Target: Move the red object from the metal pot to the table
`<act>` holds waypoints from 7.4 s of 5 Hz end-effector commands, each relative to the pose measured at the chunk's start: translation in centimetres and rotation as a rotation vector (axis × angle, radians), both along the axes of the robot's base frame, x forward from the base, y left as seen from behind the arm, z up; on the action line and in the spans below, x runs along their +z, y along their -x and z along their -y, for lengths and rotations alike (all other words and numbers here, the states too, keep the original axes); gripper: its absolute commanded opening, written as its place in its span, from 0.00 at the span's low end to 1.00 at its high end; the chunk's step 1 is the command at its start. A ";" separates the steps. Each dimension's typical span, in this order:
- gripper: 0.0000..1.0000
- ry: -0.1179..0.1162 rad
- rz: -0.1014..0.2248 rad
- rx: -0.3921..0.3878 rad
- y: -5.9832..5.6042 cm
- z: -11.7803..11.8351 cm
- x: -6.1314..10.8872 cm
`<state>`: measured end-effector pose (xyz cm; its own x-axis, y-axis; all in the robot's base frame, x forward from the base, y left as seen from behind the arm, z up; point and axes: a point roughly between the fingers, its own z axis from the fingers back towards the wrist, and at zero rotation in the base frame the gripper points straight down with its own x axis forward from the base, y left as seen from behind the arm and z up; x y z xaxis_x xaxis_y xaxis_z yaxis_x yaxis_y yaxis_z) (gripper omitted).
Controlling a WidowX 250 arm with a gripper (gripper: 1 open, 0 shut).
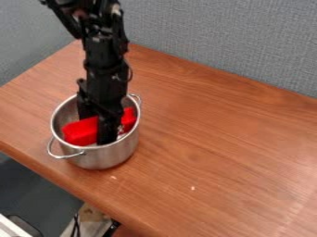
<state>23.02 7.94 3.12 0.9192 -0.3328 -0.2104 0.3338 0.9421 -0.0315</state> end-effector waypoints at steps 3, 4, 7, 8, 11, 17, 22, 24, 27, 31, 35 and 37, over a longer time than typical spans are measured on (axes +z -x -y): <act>0.00 0.014 -0.083 -0.185 -1.2 -1.4 1.5; 0.00 0.037 -0.075 -0.188 -2.1 0.3 2.5; 0.00 0.046 -0.074 -0.145 -1.3 1.2 2.0; 0.00 0.061 -0.045 -0.190 -1.3 1.1 3.1; 0.00 0.057 0.045 -0.178 -2.1 1.1 7.9; 0.00 0.135 0.193 -0.357 3.8 11.2 13.6; 1.00 0.076 0.182 -0.175 1.7 10.9 7.4; 1.00 0.035 0.169 -0.097 2.0 6.0 5.7; 1.00 -0.012 0.152 -0.232 2.7 4.8 4.1; 1.00 -0.015 0.104 -0.165 -0.4 4.4 2.2; 0.00 0.009 0.149 -0.362 -2.2 6.9 4.1; 0.00 0.007 0.191 -0.287 -0.4 10.5 3.2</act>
<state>23.08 -2.28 5.24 0.8077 -0.5836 -0.0831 0.5874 0.8087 0.0296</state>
